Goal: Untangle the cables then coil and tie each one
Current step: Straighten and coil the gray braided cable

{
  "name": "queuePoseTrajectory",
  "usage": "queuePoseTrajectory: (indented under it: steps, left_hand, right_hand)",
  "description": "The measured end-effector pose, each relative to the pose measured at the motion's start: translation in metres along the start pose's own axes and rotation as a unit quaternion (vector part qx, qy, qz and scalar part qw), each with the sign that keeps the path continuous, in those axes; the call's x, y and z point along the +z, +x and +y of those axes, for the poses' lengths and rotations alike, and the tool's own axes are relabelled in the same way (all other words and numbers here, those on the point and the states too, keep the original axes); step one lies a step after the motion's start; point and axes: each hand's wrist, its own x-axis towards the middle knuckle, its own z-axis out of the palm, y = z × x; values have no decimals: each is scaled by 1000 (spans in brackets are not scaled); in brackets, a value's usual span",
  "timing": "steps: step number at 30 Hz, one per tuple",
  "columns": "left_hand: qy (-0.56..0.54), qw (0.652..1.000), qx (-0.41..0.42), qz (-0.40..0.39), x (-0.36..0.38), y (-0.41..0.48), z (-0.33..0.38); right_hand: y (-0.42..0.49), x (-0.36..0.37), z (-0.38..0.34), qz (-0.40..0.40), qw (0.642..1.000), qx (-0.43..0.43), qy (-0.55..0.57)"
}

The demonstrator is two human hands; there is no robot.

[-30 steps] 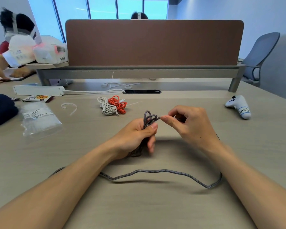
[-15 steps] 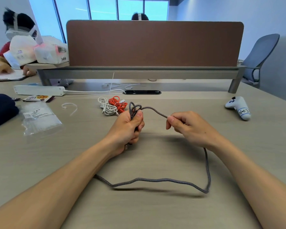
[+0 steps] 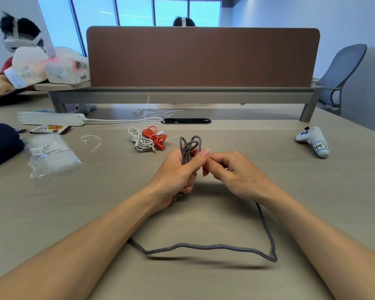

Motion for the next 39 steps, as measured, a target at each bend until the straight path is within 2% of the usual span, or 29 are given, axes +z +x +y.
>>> queuePoseTrajectory:
  steps: [6, 9, 13, 19, 25, 35, 37, 39]
  left_hand:
    - [11, 1000, -6, 6, 2, 2, -5]
    - [-4, 998, 0, 65, 2, 6, -3]
    - [-148, 972, 9, 181, -13, 15, 7]
    - [-364, 909, 35, 202, -41, 20, 13]
    - [-316, 917, 30, 241, -44, 19, 20]
    - [-232, 946, 19, 226, -38, 15, 27]
    - [-216, 951, 16, 220, -37, 14, 26]
    - [-208, 953, 13, 220, -39, 15, 27]
  right_hand:
    - [0, 6, -1, 12, 1000, -4, -22]
    - [1, 6, 1, 16, 999, 9, -39]
    - [-2, -1, -1, 18, 998, 52, 36]
    - [-7, -12, -5, 21, 981, 115, 153]
    - [-8, -26, 0, 4, 965, 157, 209]
    - [-11, -42, 11, -89, 972, 130, 177]
    - [-10, -42, 12, -78, 973, 114, 186]
    - [-10, -43, 14, -40, 960, 102, 259]
